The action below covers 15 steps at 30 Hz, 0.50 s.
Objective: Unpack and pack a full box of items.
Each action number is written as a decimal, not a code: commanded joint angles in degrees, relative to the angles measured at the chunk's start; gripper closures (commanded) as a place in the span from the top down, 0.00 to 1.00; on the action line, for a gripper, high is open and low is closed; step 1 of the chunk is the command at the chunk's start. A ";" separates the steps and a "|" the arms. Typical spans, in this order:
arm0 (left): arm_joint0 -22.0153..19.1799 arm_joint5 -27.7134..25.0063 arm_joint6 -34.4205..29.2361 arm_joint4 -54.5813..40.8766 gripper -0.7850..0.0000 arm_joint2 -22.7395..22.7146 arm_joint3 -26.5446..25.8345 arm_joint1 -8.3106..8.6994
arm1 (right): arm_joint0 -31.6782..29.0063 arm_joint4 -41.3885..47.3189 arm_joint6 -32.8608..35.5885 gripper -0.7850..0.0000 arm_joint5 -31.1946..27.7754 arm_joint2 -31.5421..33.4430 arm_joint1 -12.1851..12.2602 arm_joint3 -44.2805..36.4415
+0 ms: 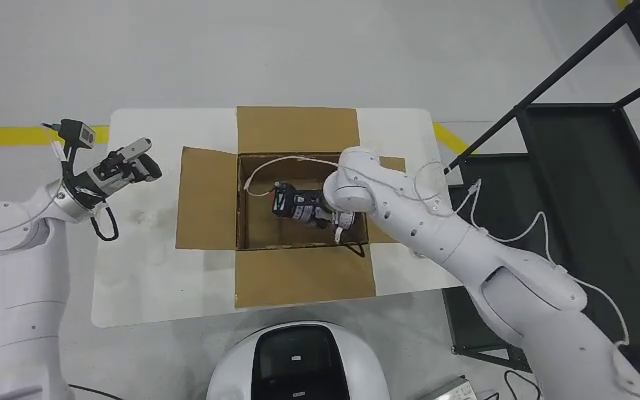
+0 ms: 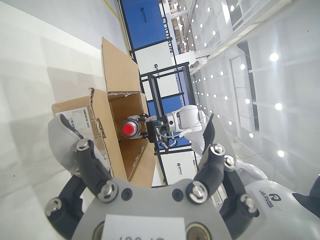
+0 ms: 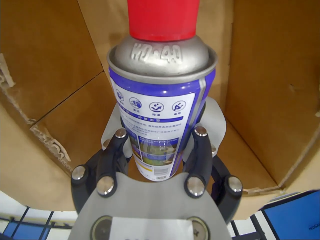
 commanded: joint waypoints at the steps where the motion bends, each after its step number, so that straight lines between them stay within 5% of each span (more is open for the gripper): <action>1: 0.00 0.00 0.01 0.00 1.00 0.00 0.00 0.00 | 1.67 1.38 0.80 0.00 -1.11 -2.25 -1.80 3.31; 14: 0.00 0.00 0.01 0.00 1.00 0.00 0.00 0.00 | 6.99 7.27 -1.63 0.02 -5.25 -12.61 -12.53 22.61; 15: 0.00 0.00 0.01 0.00 1.00 0.00 0.00 0.00 | 7.31 7.54 -1.84 0.32 -5.45 -13.03 -13.18 23.91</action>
